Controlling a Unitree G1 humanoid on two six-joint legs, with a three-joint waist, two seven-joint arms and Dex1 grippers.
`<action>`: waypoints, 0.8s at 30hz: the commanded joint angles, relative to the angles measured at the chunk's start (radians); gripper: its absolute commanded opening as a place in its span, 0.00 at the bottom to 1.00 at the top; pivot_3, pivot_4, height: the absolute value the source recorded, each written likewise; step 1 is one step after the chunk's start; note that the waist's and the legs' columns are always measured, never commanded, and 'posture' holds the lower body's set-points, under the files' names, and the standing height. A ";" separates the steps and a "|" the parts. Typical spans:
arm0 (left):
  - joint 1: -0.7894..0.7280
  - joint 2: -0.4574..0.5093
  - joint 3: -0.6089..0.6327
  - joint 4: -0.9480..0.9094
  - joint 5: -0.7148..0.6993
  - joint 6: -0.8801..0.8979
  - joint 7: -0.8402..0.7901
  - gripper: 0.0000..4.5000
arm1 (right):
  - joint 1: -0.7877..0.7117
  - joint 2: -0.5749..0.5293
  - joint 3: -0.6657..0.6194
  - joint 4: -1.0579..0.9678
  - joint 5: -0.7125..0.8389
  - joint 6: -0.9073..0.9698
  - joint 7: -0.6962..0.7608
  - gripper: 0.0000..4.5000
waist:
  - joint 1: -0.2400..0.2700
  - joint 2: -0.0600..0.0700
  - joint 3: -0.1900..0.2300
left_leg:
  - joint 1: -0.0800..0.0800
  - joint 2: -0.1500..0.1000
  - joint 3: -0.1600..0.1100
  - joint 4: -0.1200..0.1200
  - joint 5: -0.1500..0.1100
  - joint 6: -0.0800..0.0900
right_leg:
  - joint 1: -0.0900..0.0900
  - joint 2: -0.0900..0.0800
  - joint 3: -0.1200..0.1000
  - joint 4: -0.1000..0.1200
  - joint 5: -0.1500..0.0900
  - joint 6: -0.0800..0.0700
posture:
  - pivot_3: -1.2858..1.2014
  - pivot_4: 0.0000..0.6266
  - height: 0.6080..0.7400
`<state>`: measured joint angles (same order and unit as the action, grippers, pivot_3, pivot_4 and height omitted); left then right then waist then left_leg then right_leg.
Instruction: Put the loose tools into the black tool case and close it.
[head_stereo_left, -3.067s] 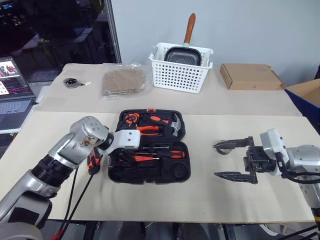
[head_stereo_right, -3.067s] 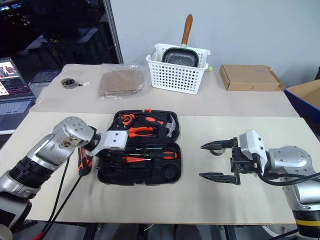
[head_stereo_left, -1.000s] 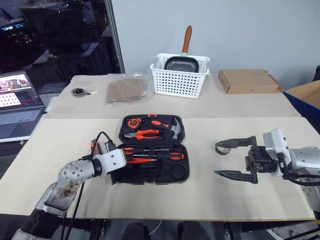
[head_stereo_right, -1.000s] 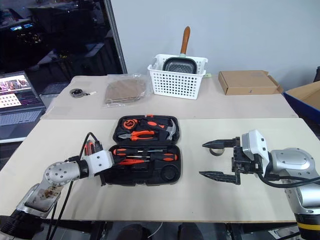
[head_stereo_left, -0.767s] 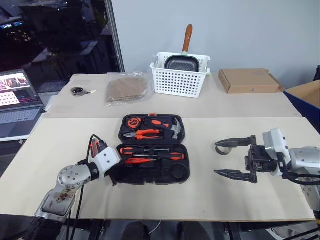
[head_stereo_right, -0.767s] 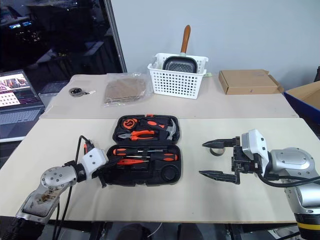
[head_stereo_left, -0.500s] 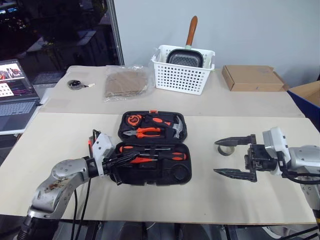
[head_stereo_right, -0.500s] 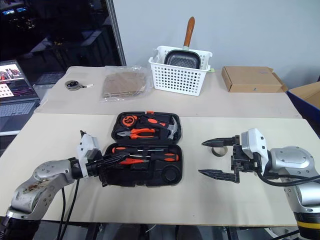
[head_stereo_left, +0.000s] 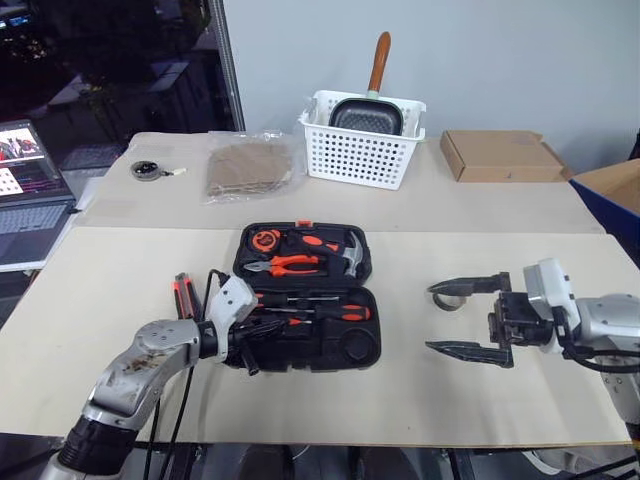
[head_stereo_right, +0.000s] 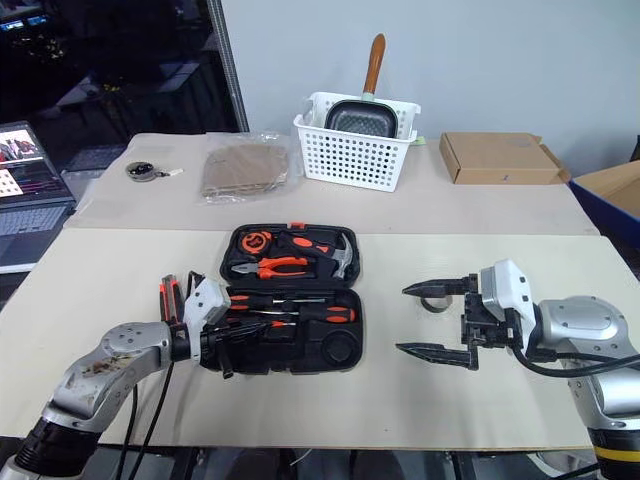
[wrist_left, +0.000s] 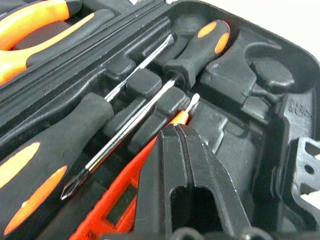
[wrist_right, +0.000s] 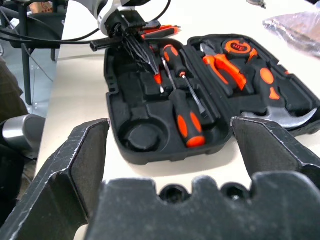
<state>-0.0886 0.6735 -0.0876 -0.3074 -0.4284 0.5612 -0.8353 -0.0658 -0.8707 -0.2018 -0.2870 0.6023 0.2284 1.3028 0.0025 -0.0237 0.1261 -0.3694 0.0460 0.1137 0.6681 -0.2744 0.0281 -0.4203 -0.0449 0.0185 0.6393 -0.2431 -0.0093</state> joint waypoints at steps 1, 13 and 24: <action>0.052 0.015 -0.004 0.028 0.026 0.019 0.005 0.00 | -0.001 -0.009 -0.026 -0.030 0.017 0.006 -0.008 1.00 | -0.002 0.000 0.000 | 0.000 0.000 0.000 0.000 0.000 0.000 | 0.000 0.000 0.000 0.000 0.000 0.000 | 0.52 0.24 1.00; 0.066 -0.027 0.210 -0.250 -0.238 0.066 0.013 0.00 | -0.001 -0.028 -0.019 -0.051 -0.122 0.174 -0.304 1.00 | -0.001 -0.002 0.002 | -0.002 0.000 0.000 0.000 0.000 -0.001 | -0.001 -0.001 0.000 0.000 0.000 0.000 | 0.52 0.24 1.00; -0.033 0.079 0.254 -0.414 -0.402 0.144 0.020 0.80 | -0.243 -0.133 0.296 0.130 -0.401 0.441 -0.385 0.83 | -0.013 -0.004 0.003 | -0.001 -0.001 0.000 0.000 0.001 -0.001 | -0.001 0.001 0.001 0.000 0.000 0.000 | 0.52 0.24 1.00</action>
<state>-0.0998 0.7430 0.1511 -0.6747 -0.7921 0.6893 -0.8332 -0.2781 -1.0075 0.0694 -0.1833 0.2256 0.6553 0.9045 -0.0102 -0.0273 0.1291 -0.3707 0.0453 0.1139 0.6683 -0.2733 0.0266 -0.4218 -0.0437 0.0195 0.6392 -0.2431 -0.0094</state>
